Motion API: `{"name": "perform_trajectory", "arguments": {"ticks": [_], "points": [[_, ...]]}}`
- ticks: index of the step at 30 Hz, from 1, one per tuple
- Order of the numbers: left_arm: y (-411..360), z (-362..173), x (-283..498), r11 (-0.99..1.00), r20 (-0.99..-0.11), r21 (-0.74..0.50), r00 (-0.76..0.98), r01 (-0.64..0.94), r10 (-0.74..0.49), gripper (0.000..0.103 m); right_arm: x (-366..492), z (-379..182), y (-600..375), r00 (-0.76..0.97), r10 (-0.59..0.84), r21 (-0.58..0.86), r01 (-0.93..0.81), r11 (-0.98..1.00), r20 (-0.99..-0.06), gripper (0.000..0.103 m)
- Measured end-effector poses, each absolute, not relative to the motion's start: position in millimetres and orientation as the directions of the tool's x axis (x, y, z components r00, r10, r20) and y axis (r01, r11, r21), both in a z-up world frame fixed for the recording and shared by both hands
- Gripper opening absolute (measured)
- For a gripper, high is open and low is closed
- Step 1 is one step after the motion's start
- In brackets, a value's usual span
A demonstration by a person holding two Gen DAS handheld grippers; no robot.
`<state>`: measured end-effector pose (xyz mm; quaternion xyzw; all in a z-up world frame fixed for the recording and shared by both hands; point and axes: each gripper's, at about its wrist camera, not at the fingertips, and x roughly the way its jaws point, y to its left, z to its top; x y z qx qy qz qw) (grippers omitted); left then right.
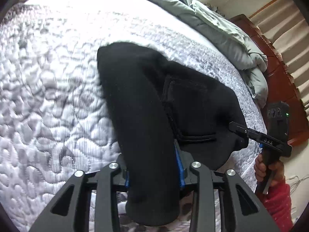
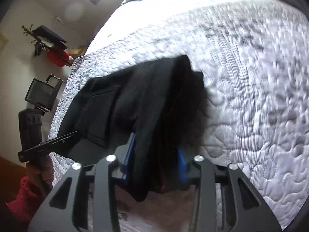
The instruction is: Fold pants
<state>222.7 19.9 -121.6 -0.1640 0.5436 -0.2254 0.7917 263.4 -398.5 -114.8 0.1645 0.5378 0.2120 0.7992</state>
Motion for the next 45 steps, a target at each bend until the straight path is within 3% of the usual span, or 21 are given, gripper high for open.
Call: {"name": "perform_trajectory", "arguments": {"ticks": [2,5,9,14,17,20,24,27,31,35,36,38,39,40,42,45], "points": [[22,-133,218,0.841,-0.785,-0.506,0.303,0.191,-0.541,0.044,261,-133,-409,0.314,0.542,0.520,-0.156,0.840,-0.780,0.055],[23,-137,210,0.842,-0.781,-0.498,0.314,0.207,-0.539,0.050,254,-146,-420,0.315,0.581,0.566,-0.146,0.811,-0.751,0.058],[29,-126,193,0.864,-0.795,-0.459,0.339,0.209,-0.504,0.054,241,-130,-428,0.355,0.541,0.524,-0.150,0.838,-0.763,0.066],[32,-90,164,0.916,-0.805,-0.337,0.438,0.218,-0.401,0.053,209,-90,-432,0.429,0.487,0.449,-0.193,0.873,-0.761,0.064],[24,-63,152,0.896,-0.758,-0.373,0.478,0.239,-0.443,0.053,197,-66,-418,0.438,0.542,0.470,-0.270,0.840,-0.717,0.065],[5,-58,156,0.887,-0.777,-0.395,0.428,0.240,-0.462,0.055,200,-55,-392,0.410,0.586,0.494,-0.316,0.810,-0.699,0.066],[-12,-80,169,0.915,-0.829,-0.341,0.390,0.217,-0.401,0.054,214,-74,-372,0.354,0.544,0.470,-0.277,0.838,-0.761,0.065],[-17,-97,173,0.918,-0.845,-0.347,0.359,0.193,-0.395,0.051,222,-101,-378,0.324,0.512,0.475,-0.192,0.859,-0.795,0.058],[-21,-112,168,0.929,-0.862,-0.295,0.358,0.222,-0.360,0.046,224,-123,-390,0.335,0.514,0.493,-0.153,0.857,-0.790,0.048],[-23,-109,160,0.937,-0.859,-0.273,0.384,0.217,-0.339,0.046,211,-119,-387,0.368,0.477,0.448,-0.168,0.878,-0.798,0.049],[-23,-106,157,0.939,-0.858,-0.273,0.389,0.208,-0.335,0.047,204,-113,-384,0.384,0.459,0.428,-0.168,0.888,-0.801,0.054],[-21,-97,147,0.944,-0.858,-0.273,0.398,0.184,-0.326,0.056,191,-99,-377,0.415,0.419,0.384,-0.169,0.908,-0.808,0.076],[-20,-90,138,0.948,-0.856,-0.266,0.410,0.172,-0.314,0.066,183,-91,-374,0.436,0.390,0.354,-0.167,0.920,-0.811,0.081],[-19,-86,133,0.957,-0.860,-0.244,0.421,0.157,-0.288,0.076,176,-87,-372,0.455,0.367,0.328,-0.166,0.930,-0.811,0.081],[-19,-77,120,0.974,-0.865,-0.181,0.449,0.138,-0.225,0.079,156,-76,-373,0.477,0.353,0.314,-0.163,0.935,-0.805,0.081],[-18,-66,98,0.980,-0.859,-0.134,0.475,0.147,-0.188,0.085,132,-66,-372,0.491,0.326,0.297,-0.139,0.945,-0.808,0.090]]}}
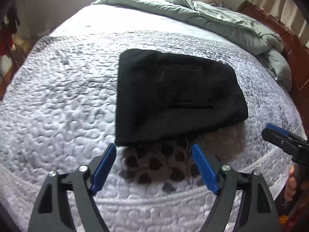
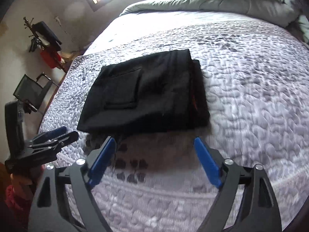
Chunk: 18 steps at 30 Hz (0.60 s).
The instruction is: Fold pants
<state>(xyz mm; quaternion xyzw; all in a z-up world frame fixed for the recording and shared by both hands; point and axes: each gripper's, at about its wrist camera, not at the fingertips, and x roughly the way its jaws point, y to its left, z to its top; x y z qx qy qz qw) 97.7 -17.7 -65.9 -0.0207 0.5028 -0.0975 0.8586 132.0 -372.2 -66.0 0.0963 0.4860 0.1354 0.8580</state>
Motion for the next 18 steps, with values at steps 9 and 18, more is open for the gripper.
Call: {"name": "perform_trajectory", "arguments": {"ticks": [9,18], "points": [[-12,-52,69,0.993,-0.863,-0.056,0.495,0.101,-0.099,0.098,102,-49,-361,0.497,0.217,0.198,-0.091,0.976,-0.840,0.098],[-6,-43,57,0.989,-0.858,-0.112,0.493,0.094,-0.145,0.098,91,-49,-350,0.477,0.195,0.176,-0.085,0.981,-0.857,0.098]]}}
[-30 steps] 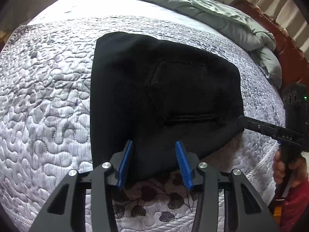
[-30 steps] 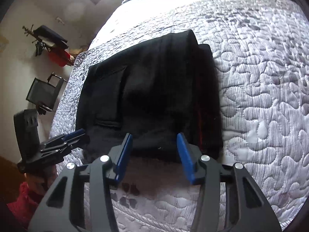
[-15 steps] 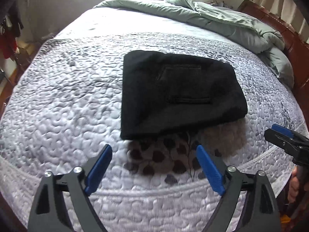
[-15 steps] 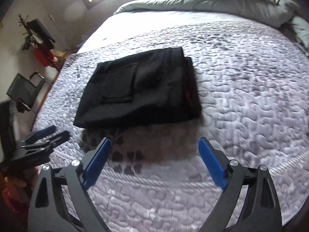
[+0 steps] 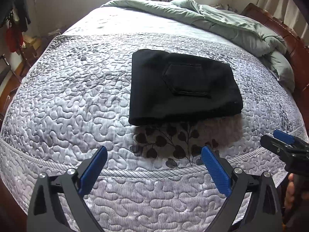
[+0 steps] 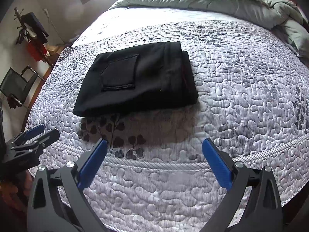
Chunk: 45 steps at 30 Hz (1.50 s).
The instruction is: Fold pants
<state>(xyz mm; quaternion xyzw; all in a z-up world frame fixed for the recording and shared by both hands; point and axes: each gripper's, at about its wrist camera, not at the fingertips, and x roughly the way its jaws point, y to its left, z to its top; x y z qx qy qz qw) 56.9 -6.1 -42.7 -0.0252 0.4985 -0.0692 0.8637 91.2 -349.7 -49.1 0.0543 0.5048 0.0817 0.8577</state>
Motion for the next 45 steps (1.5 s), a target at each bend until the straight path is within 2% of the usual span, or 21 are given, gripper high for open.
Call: {"name": "perform_trajectory", "arguments": {"ticks": [10,27,45], "points": [[2,-28,47,0.990,-0.843,-0.115,0.520,0.079,-0.139,0.098,87,-42,-344,0.481,0.173,0.146,-0.093,0.985,-0.860,0.098],[-4,-11,45,0.997,-0.826,-0.029,0.560,0.076,-0.067,0.098,91,-34,-337,0.499,0.154,0.119,-0.100,0.988,-0.853,0.098],[-6,-26,61,0.996,-0.842,-0.016,0.537,0.083,-0.058,0.098,107,-54,-339,0.475,0.139,0.109,-0.090,0.990,-0.869,0.098]]}}
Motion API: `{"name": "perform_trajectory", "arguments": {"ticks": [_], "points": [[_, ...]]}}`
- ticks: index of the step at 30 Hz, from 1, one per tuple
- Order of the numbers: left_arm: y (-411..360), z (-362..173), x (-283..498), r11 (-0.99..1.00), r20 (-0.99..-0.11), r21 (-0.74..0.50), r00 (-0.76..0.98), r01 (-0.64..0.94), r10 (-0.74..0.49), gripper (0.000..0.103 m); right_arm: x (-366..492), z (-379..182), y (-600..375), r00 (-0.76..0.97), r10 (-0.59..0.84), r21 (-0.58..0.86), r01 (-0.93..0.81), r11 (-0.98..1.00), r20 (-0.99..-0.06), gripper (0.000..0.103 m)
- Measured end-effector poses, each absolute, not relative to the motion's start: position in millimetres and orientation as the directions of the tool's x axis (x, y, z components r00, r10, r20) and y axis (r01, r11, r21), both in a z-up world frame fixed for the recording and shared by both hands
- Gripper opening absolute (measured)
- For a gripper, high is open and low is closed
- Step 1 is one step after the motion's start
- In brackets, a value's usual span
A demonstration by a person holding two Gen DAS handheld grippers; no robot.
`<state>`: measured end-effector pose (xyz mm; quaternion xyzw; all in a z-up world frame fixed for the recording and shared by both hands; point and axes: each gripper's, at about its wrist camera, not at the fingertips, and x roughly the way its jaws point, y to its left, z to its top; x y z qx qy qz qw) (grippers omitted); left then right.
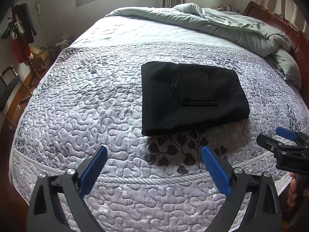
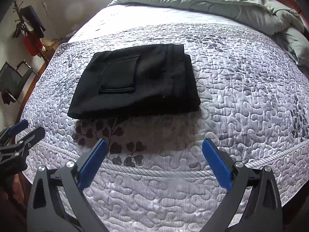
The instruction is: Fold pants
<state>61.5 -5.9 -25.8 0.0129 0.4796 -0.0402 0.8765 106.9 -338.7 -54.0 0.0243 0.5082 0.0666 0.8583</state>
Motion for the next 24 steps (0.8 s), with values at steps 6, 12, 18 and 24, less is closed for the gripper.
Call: {"name": "perform_trajectory", "arguments": {"ticks": [6,12,18,24], "points": [[-7,-31,65,0.996,-0.848,-0.018,0.526,0.088,-0.062,0.098,111,-59,-335,0.466,0.143,0.111,-0.095,0.989,-0.873,0.098],[-6,-33,67,0.996,-0.847,-0.031,0.527,0.087,-0.073,0.098,113,-63,-335,0.457,0.141,0.112,-0.089,0.990,-0.878,0.098],[-7,-29,67,0.996,-0.845,-0.031,0.530,0.086,-0.072,0.098,113,-65,-336,0.452,0.136,0.108,-0.086,0.990,-0.881,0.098],[-9,-21,63,0.995,-0.836,-0.031,0.544,0.090,-0.076,0.098,111,-64,-339,0.453,0.133,0.110,-0.078,0.991,-0.881,0.098]]}}
